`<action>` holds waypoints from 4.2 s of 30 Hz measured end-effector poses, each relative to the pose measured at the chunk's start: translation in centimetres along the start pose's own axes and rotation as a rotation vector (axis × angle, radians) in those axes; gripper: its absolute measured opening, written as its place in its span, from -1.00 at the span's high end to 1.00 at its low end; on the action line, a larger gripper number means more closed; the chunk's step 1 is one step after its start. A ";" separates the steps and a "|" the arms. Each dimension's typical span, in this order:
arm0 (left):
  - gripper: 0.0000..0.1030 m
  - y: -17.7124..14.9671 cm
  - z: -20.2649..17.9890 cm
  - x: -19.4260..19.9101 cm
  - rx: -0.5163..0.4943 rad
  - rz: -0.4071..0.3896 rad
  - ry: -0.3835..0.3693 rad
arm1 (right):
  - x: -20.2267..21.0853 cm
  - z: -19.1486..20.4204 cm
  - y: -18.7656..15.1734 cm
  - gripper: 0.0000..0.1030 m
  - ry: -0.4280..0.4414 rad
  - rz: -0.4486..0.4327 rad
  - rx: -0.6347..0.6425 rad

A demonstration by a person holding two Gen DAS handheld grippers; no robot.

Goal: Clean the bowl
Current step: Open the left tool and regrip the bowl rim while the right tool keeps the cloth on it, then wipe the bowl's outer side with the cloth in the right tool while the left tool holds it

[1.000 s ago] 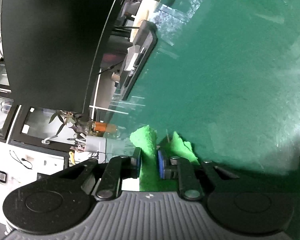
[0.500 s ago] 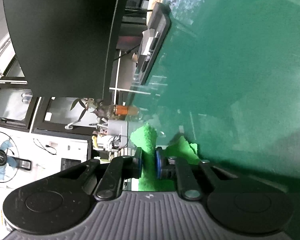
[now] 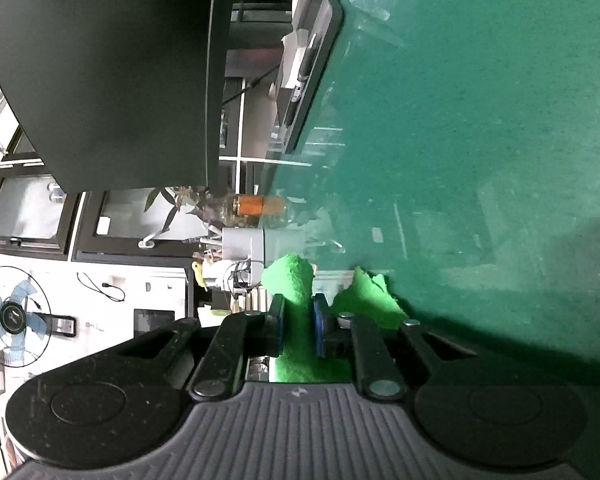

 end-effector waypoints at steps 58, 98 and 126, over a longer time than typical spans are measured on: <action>0.27 0.0 0.5 0.0 -0.042 0.006 -0.041 | 0.2 -1.2 -0.7 0.70 0.089 0.083 -0.068; 0.37 -1.1 -0.3 0.5 -0.057 0.018 -0.003 | 1.8 -2.2 -1.8 0.69 0.086 0.057 -0.083; 0.24 -1.1 -1.4 0.1 -0.103 0.023 -0.010 | -2.3 -0.3 0.1 0.69 0.021 0.160 0.037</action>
Point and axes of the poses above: each gripper's, at about its wrist camera, not at the fingertips, and x roughly against the way its jaws point, z to its left, y to its top, the point moved 7 cm from there along -x, roughly the way its jaws point, and after that the axes turned 15 degrees about z, right-handed, at the moved point
